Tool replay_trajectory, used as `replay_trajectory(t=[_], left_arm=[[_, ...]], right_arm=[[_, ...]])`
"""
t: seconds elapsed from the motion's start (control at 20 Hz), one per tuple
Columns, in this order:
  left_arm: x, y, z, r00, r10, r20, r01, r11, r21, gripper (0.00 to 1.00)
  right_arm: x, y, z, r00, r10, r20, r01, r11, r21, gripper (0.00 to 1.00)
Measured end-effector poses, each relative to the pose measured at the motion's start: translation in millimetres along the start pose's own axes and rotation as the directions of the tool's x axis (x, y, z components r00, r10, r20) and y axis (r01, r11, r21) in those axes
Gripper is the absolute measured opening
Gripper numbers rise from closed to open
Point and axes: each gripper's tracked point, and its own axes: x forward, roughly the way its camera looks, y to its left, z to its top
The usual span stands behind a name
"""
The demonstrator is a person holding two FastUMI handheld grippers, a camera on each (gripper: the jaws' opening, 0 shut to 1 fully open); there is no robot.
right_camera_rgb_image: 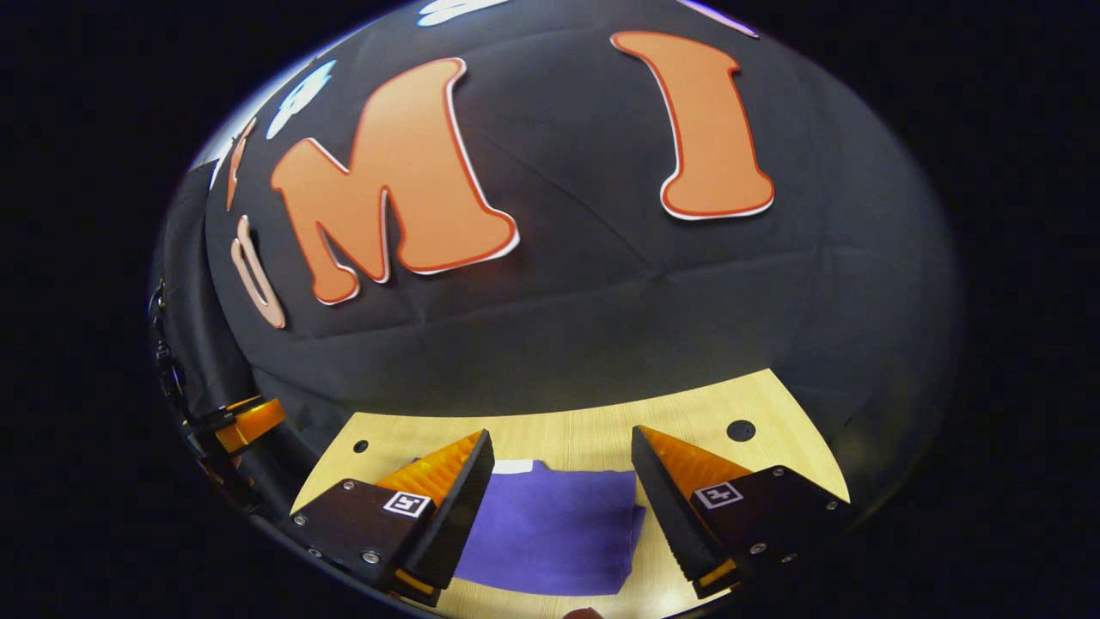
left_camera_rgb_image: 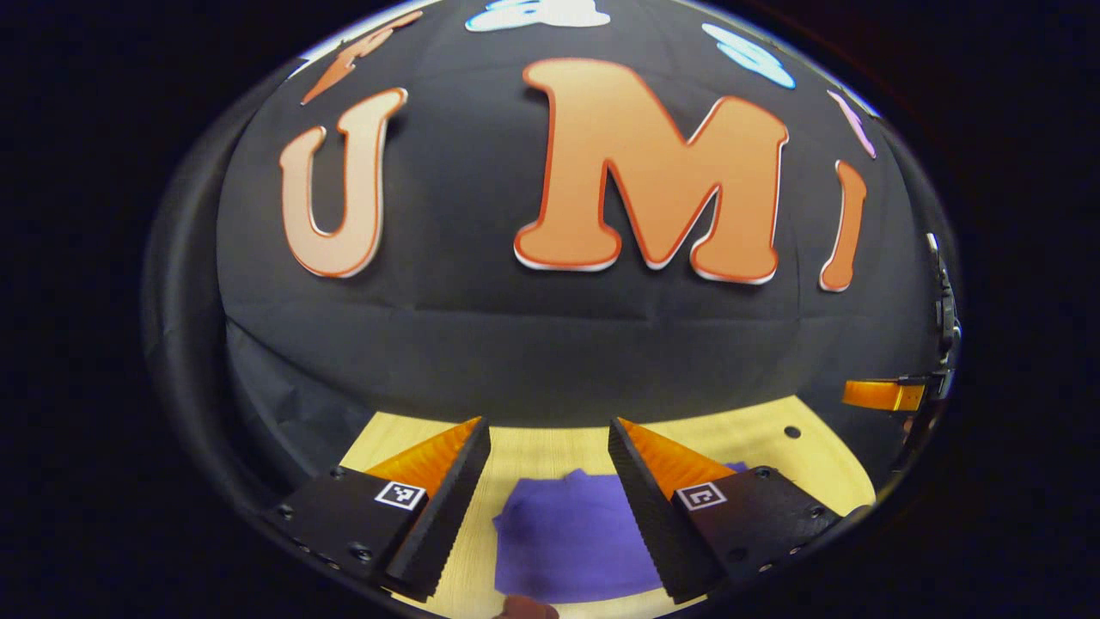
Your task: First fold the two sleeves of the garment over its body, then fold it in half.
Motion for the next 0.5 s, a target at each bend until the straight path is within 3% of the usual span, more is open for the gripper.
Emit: replay_trajectory(t=[0.1,0.5], left_arm=[[-18.8,-0.1,16.8,0.998,-0.008,0.069,0.011,0.999,-0.039,0.9],[-98.8,-8.5,36.7,0.964,0.013,0.264,0.005,0.998,-0.067,0.94]], right_arm=[[-15.7,18.5,9.3,0.997,0.035,0.064,-0.033,0.999,-0.039,0.95],[-75.7,38.6,43.9,0.94,0.047,0.339,0.051,0.96,-0.274,0.95]])
